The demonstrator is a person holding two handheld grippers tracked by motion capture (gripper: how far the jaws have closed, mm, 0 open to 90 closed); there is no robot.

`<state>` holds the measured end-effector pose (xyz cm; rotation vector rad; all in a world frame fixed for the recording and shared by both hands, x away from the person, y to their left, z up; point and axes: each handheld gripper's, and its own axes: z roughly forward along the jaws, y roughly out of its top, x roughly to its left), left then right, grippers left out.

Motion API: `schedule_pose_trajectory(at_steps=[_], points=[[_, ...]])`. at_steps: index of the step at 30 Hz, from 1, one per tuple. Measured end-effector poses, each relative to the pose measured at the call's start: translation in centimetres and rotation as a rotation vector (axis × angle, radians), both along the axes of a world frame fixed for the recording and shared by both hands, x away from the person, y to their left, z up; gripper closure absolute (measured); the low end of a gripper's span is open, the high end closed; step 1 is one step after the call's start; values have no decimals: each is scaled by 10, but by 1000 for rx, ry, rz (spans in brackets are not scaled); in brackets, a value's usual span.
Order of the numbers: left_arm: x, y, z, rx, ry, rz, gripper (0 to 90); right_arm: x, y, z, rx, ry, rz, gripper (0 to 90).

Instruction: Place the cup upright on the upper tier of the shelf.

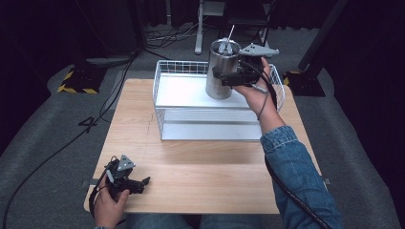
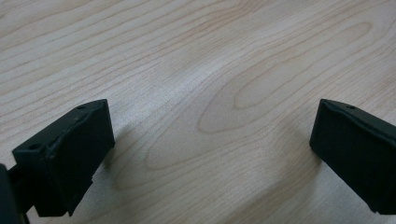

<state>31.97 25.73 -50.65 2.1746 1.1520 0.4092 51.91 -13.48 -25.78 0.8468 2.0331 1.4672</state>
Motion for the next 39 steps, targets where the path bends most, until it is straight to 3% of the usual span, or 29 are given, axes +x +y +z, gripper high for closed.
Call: schedule_pose_trajectory(at_steps=[12, 19, 21, 25, 31, 39], points=[[0, 0, 0, 2, -1, -2, 2, -21, -24, 8, 23, -3, 31, 0], [0, 0, 0, -2, 3, 0, 2, -42, -35, 21, 0, -25, 45, 0], [1, -1, 0, -5, -4, 6, 2, -55, -40, 27, -4, -36, 62, 0], [2, -1, 0, -2, -5, 10, 1, -70, -47, 31, 11, -43, 83, 0], [4, -1, 0, 5, -4, 12, 2, -87, -58, 31, 14, -47, 97, 0], [5, -2, 0, -8, -1, 25, 2, -109, -82, 19, 9, -33, 105, 0]])
